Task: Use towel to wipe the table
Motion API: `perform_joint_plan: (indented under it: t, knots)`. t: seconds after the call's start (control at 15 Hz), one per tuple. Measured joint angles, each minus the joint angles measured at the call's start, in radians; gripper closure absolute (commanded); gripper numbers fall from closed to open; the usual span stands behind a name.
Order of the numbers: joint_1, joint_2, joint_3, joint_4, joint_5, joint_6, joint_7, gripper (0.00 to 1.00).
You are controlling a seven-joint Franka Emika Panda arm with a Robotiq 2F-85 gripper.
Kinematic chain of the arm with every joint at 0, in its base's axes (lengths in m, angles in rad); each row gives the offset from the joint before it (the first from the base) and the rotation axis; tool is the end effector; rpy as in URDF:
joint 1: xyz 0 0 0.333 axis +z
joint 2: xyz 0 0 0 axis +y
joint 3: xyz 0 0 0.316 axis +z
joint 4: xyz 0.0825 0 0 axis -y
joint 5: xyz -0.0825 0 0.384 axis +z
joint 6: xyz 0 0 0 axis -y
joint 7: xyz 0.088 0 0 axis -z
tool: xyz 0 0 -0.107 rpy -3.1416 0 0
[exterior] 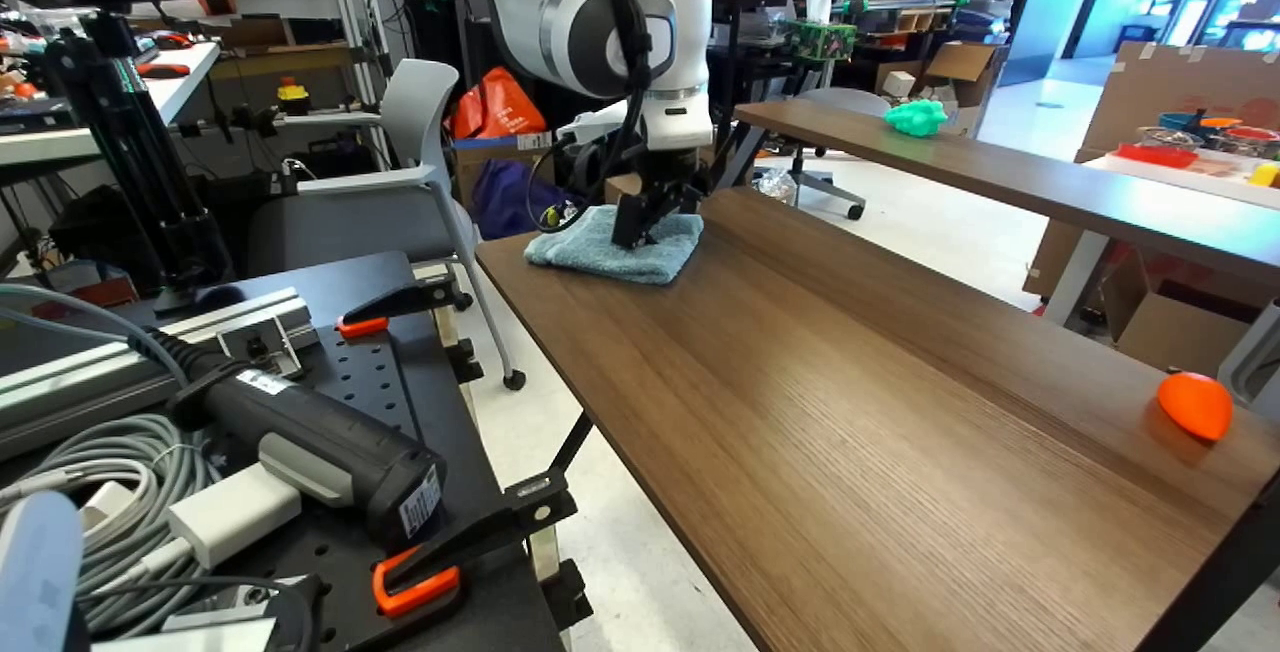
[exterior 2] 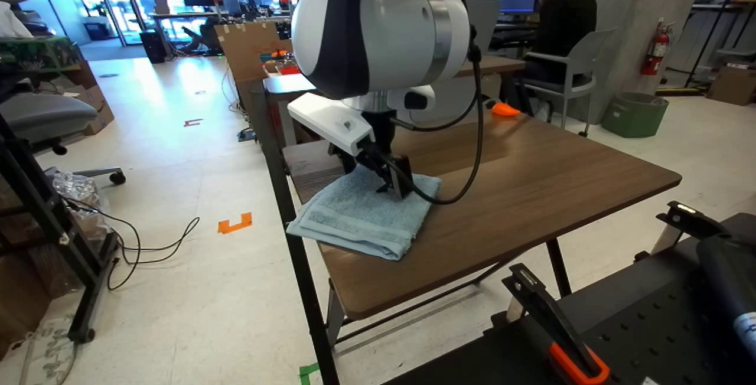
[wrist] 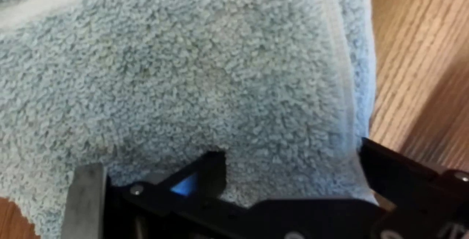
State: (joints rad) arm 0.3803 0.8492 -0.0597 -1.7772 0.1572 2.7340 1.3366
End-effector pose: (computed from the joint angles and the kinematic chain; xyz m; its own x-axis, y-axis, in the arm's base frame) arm 0.6197 0.2019 0.0902 0.4232 -0.9060 -0.0067 -0.9005 -0.4197 -0.1137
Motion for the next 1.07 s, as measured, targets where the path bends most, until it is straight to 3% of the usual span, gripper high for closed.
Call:
perform_joint_plan:
  t: [0.2,0.73,1.07]
  knots:
    - [-0.024,0.0,0.002,0.023,0.007,0.001,0.0,0.0]
    - [-0.202,0.05,0.002,0.182,0.067,-0.003,0.0,0.0]
    - [-0.218,0.054,0.017,0.198,0.069,-0.004,-0.015,0.0]
